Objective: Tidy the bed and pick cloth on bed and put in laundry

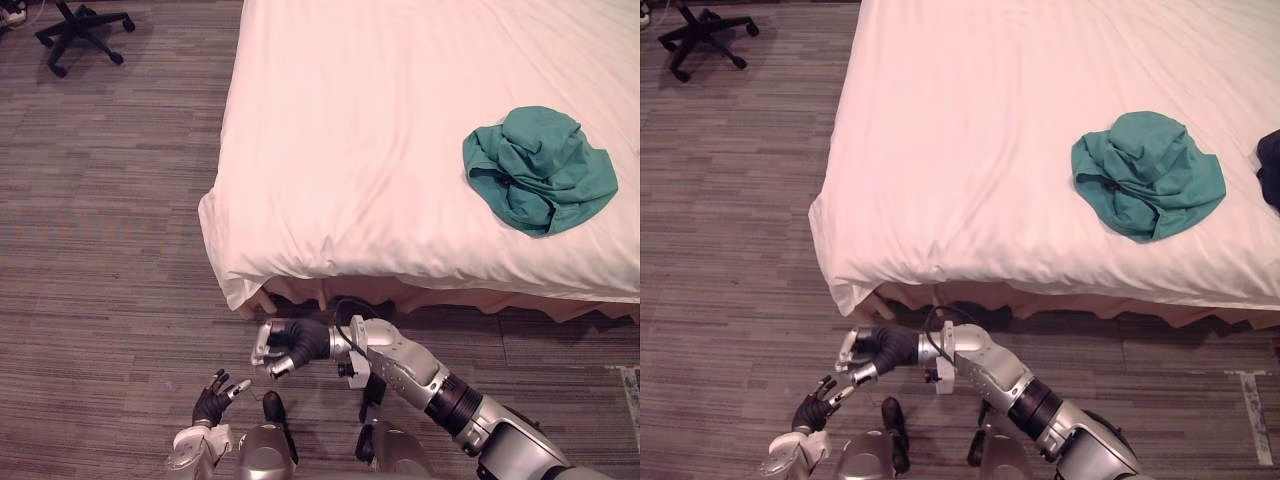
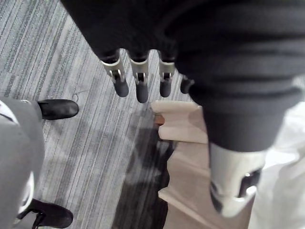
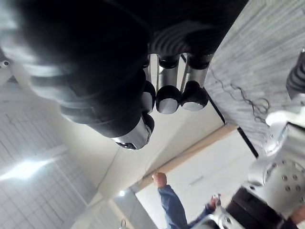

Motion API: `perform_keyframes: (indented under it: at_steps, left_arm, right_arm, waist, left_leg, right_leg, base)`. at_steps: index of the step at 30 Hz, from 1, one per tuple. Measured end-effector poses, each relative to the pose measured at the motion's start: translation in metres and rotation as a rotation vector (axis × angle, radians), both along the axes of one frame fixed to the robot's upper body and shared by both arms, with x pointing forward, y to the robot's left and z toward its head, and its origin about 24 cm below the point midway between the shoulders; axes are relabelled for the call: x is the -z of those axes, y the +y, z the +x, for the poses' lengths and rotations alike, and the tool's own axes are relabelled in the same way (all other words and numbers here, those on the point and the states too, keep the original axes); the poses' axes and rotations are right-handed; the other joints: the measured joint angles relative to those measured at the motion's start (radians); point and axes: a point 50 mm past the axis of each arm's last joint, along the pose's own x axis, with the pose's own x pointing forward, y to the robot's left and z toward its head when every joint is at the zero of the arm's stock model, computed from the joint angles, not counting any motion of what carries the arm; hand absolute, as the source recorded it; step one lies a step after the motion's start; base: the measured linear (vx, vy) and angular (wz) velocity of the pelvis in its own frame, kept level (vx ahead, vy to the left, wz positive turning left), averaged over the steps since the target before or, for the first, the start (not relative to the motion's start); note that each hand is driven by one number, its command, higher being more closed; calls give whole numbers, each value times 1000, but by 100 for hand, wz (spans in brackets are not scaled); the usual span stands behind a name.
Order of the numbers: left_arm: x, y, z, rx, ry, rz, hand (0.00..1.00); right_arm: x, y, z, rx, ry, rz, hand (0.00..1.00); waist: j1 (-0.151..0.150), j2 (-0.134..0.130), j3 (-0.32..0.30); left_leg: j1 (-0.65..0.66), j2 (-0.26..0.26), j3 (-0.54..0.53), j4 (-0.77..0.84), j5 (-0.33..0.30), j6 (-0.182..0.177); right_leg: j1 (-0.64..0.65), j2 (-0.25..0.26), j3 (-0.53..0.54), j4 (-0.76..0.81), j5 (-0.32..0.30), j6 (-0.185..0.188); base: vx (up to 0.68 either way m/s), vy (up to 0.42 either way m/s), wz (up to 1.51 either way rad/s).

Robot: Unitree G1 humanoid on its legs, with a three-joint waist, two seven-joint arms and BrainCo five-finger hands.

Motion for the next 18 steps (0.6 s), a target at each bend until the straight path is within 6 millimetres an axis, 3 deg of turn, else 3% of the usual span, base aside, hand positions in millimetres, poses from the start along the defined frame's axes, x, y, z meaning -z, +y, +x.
perform_keyframes:
  at_steps: [2, 3, 8, 9, 11, 14, 18]
  left_arm:
    - [-4, -2, 7, 1, -30, -4, 0]
    - [-8, -5, 14, 3, -48, -6, 0]
    - [-19, -28, 38, 114, -113, -22, 0]
    - [-21, -30, 40, 129, -123, -22, 0]
    - [-26, -39, 47, 170, -148, -33, 0]
    - [-30, -44, 51, 178, -170, -61, 0]
    - [-35, -43, 53, 187, -207, -73, 0]
  right_arm:
    - [-30, -13, 17, 72, -74, 6, 100]
    - [-51, -30, 29, 151, -122, -14, 100]
    - [-85, -103, 57, 457, -106, 77, 100]
    - [-90, -110, 58, 470, -107, 94, 100]
    - [-112, -121, 58, 464, -150, 182, 100]
    - [-129, -133, 59, 473, -175, 255, 100]
    - [-122, -146, 58, 483, -128, 361, 100]
  waist:
    - [-10, 20, 53]
    - [-17, 32, 77]
    - [-8, 81, 105]
    - [-4, 87, 107]
    - [4, 126, 122]
    - [10, 174, 120]
    - [12, 187, 119]
  left_leg:
    - [-33, -1, 1, 20, -2, 1]
    - [-78, -4, -4, 23, 0, 3]
    - [-180, -7, -54, 33, 22, 11]
    - [-188, -8, -54, 33, 23, 11]
    - [-208, -17, -57, 31, 27, 16]
    - [-218, -35, -53, 23, 31, 21]
    - [-190, -55, -25, -9, 41, 34]
  right_leg:
    - [-27, -4, 1, 0, 4, 5]
    - [-68, -7, -3, 0, 10, 11]
    - [-139, -11, -30, 0, 20, 6]
    - [-148, -12, -31, 0, 25, 2]
    - [-169, -20, -29, 0, 37, -1]
    - [-188, -36, -19, 0, 44, 7]
    - [-190, -51, 6, 0, 52, 13]
  base:
    - [-132, 7, -1]
    - [-109, -9, 8]
    - [-39, 9, 23]
    - [-6, 61, 17]
    - [-3, 79, 4]
    - [-11, 85, -2]
    - [-27, 77, -12]
